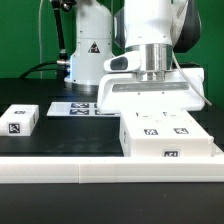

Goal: Assemble cabinet

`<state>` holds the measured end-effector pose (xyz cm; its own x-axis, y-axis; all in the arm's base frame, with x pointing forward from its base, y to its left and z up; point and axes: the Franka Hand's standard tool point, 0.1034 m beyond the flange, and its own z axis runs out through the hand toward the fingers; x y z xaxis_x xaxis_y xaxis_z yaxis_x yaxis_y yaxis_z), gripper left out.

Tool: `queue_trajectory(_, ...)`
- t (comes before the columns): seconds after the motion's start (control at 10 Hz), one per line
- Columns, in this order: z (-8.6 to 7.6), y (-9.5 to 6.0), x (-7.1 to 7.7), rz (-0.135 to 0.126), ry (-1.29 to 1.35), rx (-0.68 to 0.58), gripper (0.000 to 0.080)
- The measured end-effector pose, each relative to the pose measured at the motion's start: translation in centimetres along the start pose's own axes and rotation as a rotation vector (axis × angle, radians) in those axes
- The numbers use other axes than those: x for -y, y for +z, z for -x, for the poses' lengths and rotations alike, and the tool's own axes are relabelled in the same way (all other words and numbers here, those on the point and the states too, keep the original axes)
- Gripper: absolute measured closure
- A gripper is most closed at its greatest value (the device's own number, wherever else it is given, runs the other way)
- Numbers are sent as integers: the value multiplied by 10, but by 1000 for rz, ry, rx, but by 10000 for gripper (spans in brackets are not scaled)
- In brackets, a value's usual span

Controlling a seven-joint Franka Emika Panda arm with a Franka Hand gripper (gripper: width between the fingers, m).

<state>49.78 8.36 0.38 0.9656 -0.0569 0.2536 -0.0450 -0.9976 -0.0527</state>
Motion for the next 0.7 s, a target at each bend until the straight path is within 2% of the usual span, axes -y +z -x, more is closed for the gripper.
queue_trajectory(0.2,-2,-6,1,-3,-6,2,798)
queue_trajectory(0.7,-19,-48,-1,-21,-22,55,798)
